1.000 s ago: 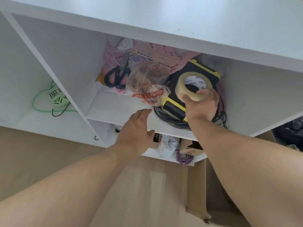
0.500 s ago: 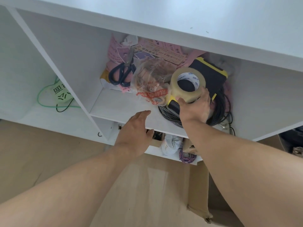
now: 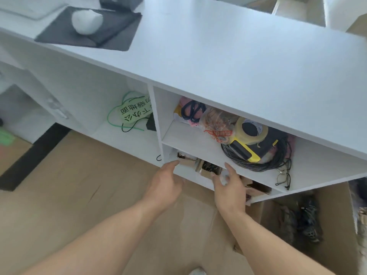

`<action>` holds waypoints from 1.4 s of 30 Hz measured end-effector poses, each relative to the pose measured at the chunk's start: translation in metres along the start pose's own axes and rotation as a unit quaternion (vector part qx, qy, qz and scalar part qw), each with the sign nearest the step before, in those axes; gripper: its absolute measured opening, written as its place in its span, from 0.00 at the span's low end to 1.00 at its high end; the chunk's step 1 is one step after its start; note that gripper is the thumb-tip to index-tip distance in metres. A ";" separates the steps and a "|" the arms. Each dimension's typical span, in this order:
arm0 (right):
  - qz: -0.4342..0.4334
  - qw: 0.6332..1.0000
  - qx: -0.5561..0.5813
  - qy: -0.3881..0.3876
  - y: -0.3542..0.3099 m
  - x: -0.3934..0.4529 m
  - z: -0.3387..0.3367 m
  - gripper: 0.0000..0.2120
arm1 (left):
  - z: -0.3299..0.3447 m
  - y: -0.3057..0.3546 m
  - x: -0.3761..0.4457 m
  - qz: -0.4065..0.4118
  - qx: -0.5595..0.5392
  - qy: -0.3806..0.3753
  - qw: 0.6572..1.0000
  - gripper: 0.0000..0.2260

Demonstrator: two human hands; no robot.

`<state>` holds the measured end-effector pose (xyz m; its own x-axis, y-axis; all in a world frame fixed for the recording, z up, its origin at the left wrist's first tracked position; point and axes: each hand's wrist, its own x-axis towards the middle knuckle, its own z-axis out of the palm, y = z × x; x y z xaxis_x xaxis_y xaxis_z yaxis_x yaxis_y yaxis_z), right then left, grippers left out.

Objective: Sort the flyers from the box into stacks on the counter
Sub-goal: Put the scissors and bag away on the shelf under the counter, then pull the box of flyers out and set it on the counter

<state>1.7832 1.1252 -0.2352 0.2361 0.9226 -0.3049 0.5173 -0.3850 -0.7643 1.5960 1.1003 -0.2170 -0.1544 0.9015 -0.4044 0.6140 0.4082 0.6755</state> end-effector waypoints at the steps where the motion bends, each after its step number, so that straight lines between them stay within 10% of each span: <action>1: -0.003 1.000 -0.002 -0.023 -0.011 -0.017 0.001 0.27 | -0.012 0.000 -0.011 -0.007 0.001 0.005 1.000 0.26; 25: -0.209 0.901 -0.162 -0.343 -0.249 -0.317 0.184 0.25 | -0.280 -0.178 -0.291 -0.206 -0.104 0.224 0.947 0.25; 42: -0.316 0.795 -0.257 -0.448 -0.356 -0.331 0.380 0.26 | -0.406 -0.288 -0.253 -0.311 -0.146 0.309 0.887 0.26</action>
<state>1.2079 0.9653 -0.0784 -0.7680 0.4918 -0.4102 0.6214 0.4172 -0.6632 1.1436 0.8134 -0.0589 -0.8429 0.3584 -0.4013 0.0483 0.7932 0.6070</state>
